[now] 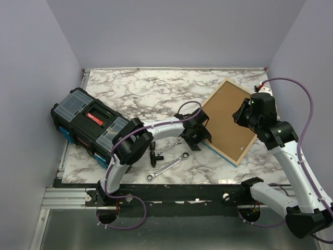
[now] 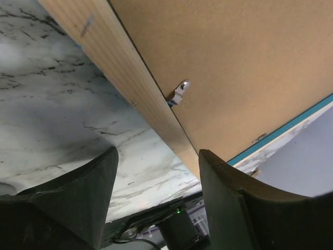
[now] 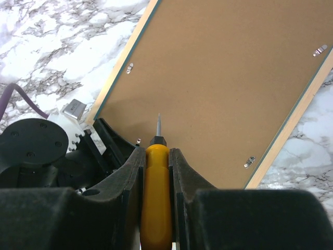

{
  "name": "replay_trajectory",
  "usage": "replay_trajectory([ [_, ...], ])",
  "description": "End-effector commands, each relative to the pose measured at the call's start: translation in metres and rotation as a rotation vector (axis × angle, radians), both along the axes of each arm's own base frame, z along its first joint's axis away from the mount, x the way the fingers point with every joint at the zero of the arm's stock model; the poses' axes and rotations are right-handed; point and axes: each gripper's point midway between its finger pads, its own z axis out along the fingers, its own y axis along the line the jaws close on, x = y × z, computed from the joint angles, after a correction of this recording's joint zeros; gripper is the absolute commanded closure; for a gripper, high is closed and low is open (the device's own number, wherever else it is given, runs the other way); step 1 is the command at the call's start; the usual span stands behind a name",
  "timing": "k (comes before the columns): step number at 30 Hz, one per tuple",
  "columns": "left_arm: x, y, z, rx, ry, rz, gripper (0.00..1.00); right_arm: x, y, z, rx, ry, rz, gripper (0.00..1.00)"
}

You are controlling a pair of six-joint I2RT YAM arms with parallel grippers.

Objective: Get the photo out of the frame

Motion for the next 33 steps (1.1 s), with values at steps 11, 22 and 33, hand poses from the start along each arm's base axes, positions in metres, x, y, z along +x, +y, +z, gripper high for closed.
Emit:
replay_trajectory([
  [11,-0.006,-0.001,-0.045,0.166,0.139,0.132,0.75,-0.009,-0.004,0.002,-0.013,-0.011,0.010,0.99],
  [22,0.059,0.020,-0.022,0.291,-0.271,-0.246,1.00,-0.012,0.000,-0.020,-0.018,0.052,0.031,0.99],
  [33,0.087,0.030,-0.012,0.171,-0.404,-0.589,1.00,-0.010,0.018,-0.055,0.023,0.156,0.095,0.99],
])
